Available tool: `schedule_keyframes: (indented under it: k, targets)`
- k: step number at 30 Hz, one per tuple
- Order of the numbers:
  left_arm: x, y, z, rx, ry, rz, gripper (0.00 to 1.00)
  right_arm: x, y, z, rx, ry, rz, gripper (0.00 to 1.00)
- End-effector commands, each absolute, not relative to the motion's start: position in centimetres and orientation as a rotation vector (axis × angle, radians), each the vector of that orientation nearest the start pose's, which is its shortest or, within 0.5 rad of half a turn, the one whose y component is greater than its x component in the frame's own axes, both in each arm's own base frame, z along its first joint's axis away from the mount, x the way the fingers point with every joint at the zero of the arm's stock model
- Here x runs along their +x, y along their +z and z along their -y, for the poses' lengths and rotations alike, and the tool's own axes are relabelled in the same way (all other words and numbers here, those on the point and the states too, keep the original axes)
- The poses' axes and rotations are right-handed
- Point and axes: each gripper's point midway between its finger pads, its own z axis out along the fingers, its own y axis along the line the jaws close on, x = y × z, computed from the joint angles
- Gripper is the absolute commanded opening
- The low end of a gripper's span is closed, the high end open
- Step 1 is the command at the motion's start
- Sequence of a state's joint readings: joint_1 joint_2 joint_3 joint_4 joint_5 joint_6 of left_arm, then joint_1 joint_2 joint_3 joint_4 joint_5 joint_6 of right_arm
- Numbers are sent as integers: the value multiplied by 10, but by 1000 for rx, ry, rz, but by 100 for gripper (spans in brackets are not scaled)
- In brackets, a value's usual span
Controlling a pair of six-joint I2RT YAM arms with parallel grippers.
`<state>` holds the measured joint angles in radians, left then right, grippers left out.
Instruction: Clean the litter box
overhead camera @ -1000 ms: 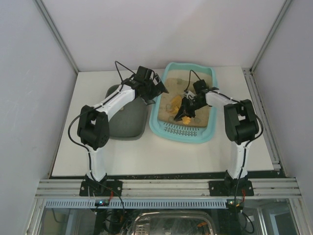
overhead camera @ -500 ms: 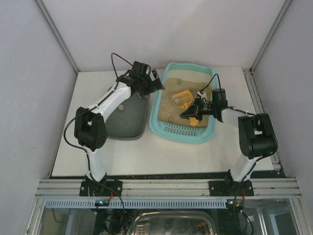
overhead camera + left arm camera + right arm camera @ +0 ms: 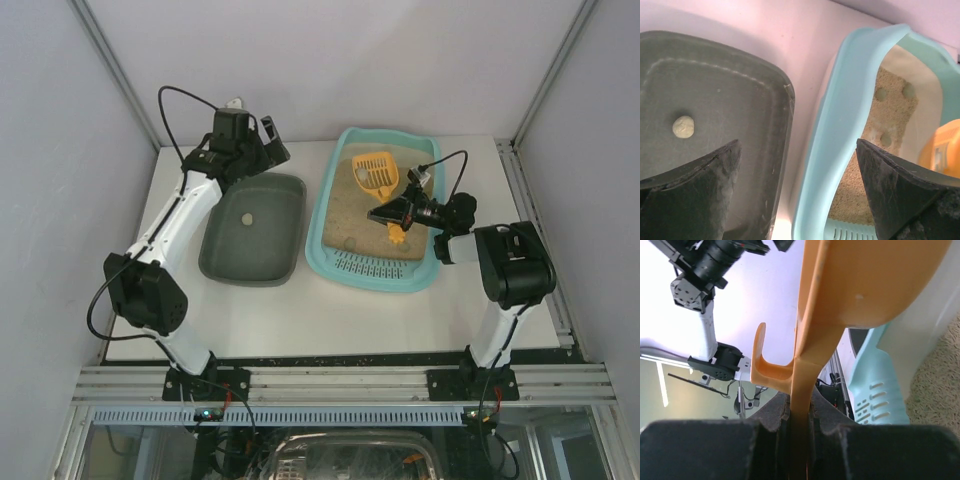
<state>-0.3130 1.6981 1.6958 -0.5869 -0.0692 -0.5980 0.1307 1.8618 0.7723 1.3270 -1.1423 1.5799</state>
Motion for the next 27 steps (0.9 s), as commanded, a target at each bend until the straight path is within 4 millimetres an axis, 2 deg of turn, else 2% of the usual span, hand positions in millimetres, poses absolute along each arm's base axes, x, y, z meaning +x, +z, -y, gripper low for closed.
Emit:
schedule_keyframes:
  k: [1,3,5,8,9,12,16,19,22,23,24,27]
  targets:
    - [449,272,155,-316,-406,-2133,100,323,239,-225,-161,2000,-1759,0]
    - [444,273,153,-306,-395,-2124,100,318,242,-226,-177,1978,-1745,0]
    - [439,276,151,-298,-389,-2116,100,321,244,-219,-130,1929,-1706,0]
    - [432,274,146,-289,-371,-2112,100,311,224,-233,-246,1847,-1839,0]
    - [430,274,144,-287,-367,-2109,100,309,223,-233,-270,1811,-1854,0]
    - [423,272,141,-278,-355,-2106,100,321,225,-210,-145,1732,-1821,0]
    - [413,272,136,-270,-344,-2099,100,315,216,-212,-208,1706,-1891,0]
    - [409,277,127,-273,-316,-2079,100,331,223,-194,-24,1730,-1832,0]
    - [408,280,115,-309,-310,-2065,100,325,222,-215,-147,1760,-1891,0]
    - [407,281,109,-331,-323,-2065,99,325,220,-221,-123,1746,-1946,0]
    - [409,281,103,-360,-339,-2067,100,328,227,-224,-141,1697,-1932,0]
    - [414,285,71,-474,-362,-2056,100,332,234,-233,-104,1598,-2057,0]
